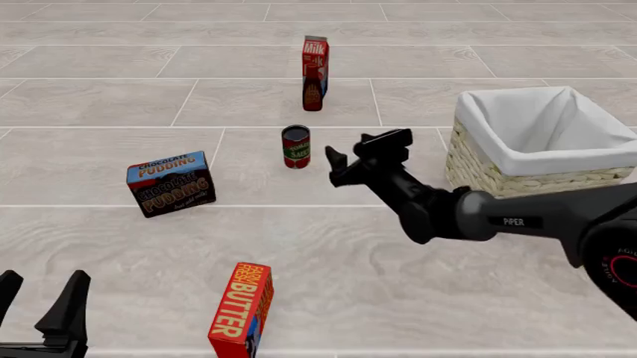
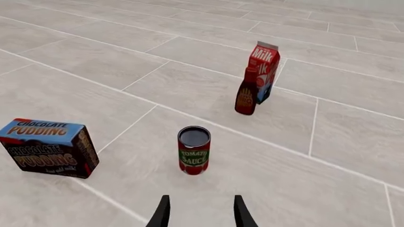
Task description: Pick the tomato sauce and place it in the basket.
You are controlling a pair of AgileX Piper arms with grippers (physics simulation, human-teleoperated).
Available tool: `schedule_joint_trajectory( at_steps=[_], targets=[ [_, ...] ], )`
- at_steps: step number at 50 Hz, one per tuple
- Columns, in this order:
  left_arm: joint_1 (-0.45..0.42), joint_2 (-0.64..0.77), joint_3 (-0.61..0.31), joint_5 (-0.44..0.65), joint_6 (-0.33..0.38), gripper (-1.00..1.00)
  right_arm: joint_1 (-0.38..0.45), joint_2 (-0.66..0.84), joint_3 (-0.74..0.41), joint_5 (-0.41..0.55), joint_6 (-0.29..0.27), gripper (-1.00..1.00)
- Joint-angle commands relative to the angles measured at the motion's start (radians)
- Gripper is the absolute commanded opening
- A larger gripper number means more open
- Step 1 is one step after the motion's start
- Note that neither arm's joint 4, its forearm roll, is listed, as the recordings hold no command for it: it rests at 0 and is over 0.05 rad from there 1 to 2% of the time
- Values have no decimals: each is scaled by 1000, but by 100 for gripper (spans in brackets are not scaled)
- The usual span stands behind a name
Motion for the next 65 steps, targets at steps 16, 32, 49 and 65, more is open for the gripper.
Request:
schedule_joint_trajectory(
  at_steps=[16, 32, 49, 65],
  targets=[
    [0, 0, 0, 0, 0, 100, 0, 87, -153, 63, -21, 100],
    [0, 0, 0, 0, 0, 100, -11, 143, -248, 103, -23, 100],
    [0, 0, 0, 0, 0, 100, 8, 200, -301, 111, -18, 100],
    [0, 0, 0, 0, 0, 100, 10, 246, -366, 131, -12, 100]
  ],
)
